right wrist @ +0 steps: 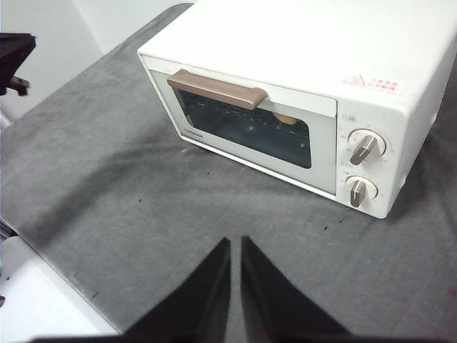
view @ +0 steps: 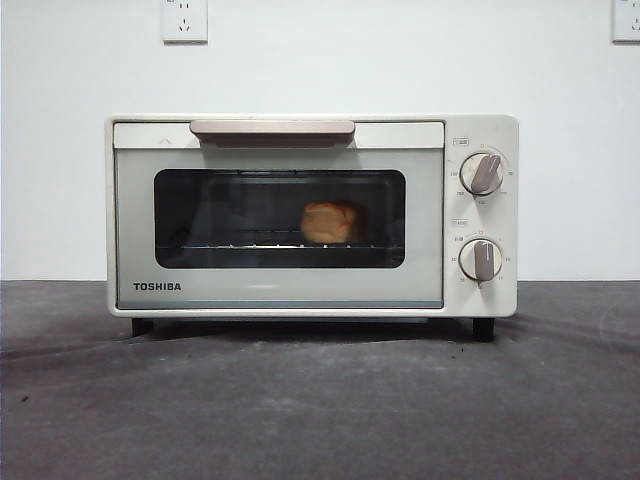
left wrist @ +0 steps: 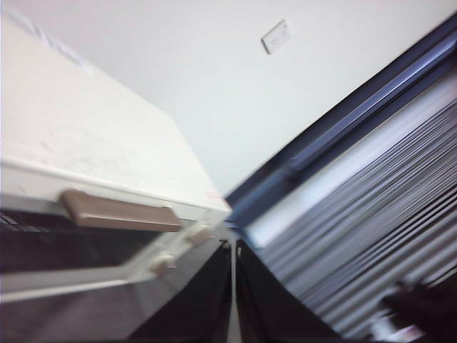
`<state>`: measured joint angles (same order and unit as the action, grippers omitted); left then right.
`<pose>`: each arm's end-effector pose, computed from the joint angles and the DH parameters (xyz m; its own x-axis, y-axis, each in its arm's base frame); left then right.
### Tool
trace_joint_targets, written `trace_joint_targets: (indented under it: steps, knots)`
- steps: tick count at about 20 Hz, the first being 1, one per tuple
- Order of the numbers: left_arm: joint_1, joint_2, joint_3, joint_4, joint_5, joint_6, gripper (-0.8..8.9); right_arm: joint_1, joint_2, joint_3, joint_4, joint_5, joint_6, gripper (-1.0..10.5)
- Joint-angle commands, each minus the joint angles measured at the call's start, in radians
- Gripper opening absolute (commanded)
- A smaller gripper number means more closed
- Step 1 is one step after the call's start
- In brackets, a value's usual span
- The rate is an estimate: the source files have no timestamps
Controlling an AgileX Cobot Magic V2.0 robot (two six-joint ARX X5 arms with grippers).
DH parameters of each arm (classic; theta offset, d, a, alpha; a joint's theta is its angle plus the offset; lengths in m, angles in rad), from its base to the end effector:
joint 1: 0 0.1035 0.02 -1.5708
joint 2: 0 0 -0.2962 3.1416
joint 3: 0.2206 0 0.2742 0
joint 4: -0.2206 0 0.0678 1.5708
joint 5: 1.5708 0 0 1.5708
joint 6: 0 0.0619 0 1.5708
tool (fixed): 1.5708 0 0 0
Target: The left arm flap open the oven, the right arm pick bread and place it into oven, the left arm flap close the oven
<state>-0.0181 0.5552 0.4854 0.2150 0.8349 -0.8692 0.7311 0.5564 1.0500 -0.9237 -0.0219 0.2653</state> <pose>0.1467 -0.0485 0.3166 0.6507 -0.7531 0.0971 0.5916 0.4226 -0.6866 0.0687 0.0635 0.3855 0.6619 0.6230 -0.4169 -0.5771 0.7784 0.2471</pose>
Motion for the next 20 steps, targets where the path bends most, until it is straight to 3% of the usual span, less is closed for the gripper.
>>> trace_joint_targets:
  steps: [1,4,8,13,20]
  knots:
    - [-0.001,-0.061,0.013,-0.071,-0.025,0.369,0.16,0.008,0.003,0.012,0.011,0.004,-0.031,0.1]
    - [-0.001,-0.105,0.013,-0.149,-0.031,0.536,0.16,0.008,0.003,0.012,0.012,0.004,-0.031,0.1]
    - [-0.001,-0.13,0.013,-0.265,-0.088,0.649,0.16,0.008,0.003,0.012,0.011,0.004,-0.031,0.1]
    - [-0.001,-0.133,0.013,-0.443,-0.253,0.655,0.16,0.008,0.003,0.012,0.011,0.004,-0.031,0.1]
    - [-0.001,-0.132,0.013,-0.49,-0.262,0.655,0.16,0.008,0.003,0.012,0.011,0.004,-0.031,0.1]
